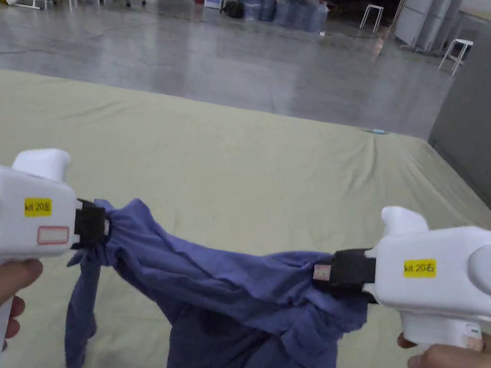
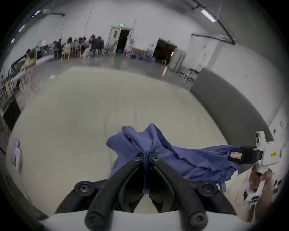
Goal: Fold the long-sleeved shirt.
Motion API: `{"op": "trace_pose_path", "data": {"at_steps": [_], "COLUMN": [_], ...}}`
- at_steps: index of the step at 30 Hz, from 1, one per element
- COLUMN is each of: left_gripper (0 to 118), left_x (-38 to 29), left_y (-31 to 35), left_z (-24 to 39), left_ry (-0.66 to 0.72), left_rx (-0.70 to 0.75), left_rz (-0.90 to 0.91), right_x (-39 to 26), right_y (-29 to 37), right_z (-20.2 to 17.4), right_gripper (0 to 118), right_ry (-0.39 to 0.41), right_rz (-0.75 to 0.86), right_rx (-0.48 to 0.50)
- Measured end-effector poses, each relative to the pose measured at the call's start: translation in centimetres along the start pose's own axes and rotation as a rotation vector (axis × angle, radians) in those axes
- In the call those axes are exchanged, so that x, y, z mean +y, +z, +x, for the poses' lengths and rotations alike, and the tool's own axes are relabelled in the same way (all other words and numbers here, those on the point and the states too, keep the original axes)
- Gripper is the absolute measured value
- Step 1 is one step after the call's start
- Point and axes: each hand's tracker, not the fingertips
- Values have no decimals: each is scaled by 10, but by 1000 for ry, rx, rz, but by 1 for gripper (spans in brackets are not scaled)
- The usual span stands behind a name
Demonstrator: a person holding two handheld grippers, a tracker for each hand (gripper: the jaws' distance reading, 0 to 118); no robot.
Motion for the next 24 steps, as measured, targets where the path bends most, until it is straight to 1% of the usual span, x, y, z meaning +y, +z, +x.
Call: {"op": "trace_pose_path", "data": {"at_steps": [1, 3, 5, 9, 10, 11, 14, 15, 17, 19, 20, 21, 24], "left_gripper": [0, 0, 0, 0, 0, 0, 0, 0, 0, 0, 0, 0, 0], "left_x": [18, 60, 100, 181, 197, 214, 249, 256, 260, 251, 243, 231, 176], "left_y": [9, 22, 29, 33, 32, 29, 13, 7, -7, -25, -36, -50, -95], "left_z": [5, 14, 18, 29, 31, 33, 45, 48, 50, 46, 43, 39, 20], "left_ry": [-15, -34, -23, -40, -15, 8, -6, -16, -23, -28, -38, -47, -74], "left_rx": [4, -27, -39, -24, -30, -49, -31, -11, -4, 9, 17, 24, 72], "left_rz": [45, 112, 157, 227, 245, 260, 267, 270, 252, 250, 221, 191, 69], "right_x": [19, 65, 107, 188, 204, 221, 257, 264, 268, 262, 254, 243, 192], "right_y": [11, 27, 41, 55, 55, 56, 49, 45, 37, 17, 5, -13, -66], "right_z": [-6, -17, -26, -42, -44, -47, -48, -49, -47, -42, -38, -31, -7], "right_gripper": [15, 15, 15, 15, 15, 15, 15, 15, 15, 15, 15, 15, 15], "right_ry": [32, 65, 102, 121, 133, 149, 169, 171, 167, 198, 216, 214, 199], "right_rz": [30, 82, 128, 190, 202, 220, 252, 259, 262, 251, 232, 203, 106], "right_rx": [-9, -41, -94, -153, -167, -202, -260, -285, -288, -322, -338, -344, -318]}}
